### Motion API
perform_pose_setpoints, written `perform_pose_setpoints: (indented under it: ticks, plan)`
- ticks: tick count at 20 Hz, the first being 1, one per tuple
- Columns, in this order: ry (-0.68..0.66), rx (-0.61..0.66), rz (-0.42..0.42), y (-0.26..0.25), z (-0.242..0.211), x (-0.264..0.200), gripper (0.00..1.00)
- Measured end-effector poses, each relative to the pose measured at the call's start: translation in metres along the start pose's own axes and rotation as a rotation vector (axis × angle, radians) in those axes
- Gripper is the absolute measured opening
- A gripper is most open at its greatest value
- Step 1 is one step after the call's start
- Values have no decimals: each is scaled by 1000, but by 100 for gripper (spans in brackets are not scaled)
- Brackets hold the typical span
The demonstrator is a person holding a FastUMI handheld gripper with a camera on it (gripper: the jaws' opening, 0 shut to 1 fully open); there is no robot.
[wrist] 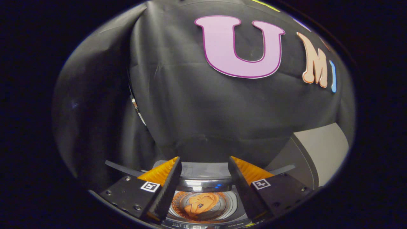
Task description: Put the clothes into the washing machine and then close the washing machine lid.
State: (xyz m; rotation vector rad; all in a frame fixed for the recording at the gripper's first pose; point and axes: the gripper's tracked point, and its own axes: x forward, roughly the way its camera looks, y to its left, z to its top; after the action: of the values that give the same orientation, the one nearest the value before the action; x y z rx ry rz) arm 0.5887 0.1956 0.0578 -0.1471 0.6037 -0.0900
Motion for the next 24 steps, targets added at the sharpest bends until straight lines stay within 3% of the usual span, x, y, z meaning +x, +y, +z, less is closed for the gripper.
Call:
perform_pose_setpoints:
  ticks: [8, 14, 24]
  plan:
    - [34, 7, 27, 2, -1, 1, 87]
    - [41, 55, 98, 8, 0, 2, 84]
    - [-100, -9, 151, 0, 12, 0, 84]
